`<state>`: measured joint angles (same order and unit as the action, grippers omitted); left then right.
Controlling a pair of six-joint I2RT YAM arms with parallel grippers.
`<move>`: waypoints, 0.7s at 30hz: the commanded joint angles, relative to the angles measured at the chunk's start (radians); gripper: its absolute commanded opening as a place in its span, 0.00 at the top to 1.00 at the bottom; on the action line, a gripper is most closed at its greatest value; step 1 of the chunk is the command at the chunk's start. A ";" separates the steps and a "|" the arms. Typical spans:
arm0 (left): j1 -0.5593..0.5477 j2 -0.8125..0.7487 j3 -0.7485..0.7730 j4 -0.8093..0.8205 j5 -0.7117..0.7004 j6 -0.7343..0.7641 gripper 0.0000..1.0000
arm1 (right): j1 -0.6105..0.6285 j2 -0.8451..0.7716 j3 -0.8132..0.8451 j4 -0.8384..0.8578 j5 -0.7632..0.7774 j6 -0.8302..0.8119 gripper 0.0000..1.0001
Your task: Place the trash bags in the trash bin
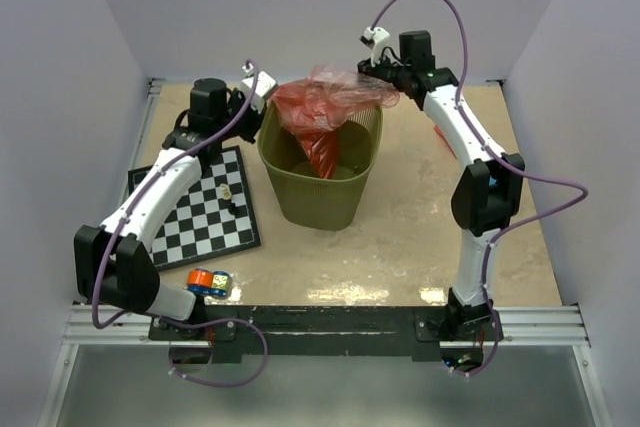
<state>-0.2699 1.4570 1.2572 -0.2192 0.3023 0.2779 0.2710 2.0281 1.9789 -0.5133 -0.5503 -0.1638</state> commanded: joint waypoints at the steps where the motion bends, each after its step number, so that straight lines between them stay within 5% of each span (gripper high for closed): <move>1: 0.024 -0.112 -0.038 -0.068 0.104 -0.028 0.98 | -0.079 -0.057 0.030 0.015 0.015 0.073 0.62; 8: 0.075 -0.280 -0.156 -0.115 0.142 0.073 0.96 | -0.251 -0.057 0.142 -0.074 -0.026 0.035 0.50; 14: 0.075 -0.365 -0.199 -0.117 0.260 0.144 0.72 | -0.296 -0.072 0.109 0.019 -0.452 0.072 0.42; 21: 0.078 -0.412 -0.099 -0.316 0.236 0.311 0.46 | -0.294 -0.091 0.127 0.036 -0.657 0.051 0.38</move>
<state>-0.2001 1.0985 1.0843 -0.4362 0.5354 0.4778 -0.0376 2.0144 2.0609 -0.5144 -1.0138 -0.0868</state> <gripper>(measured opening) 0.478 0.601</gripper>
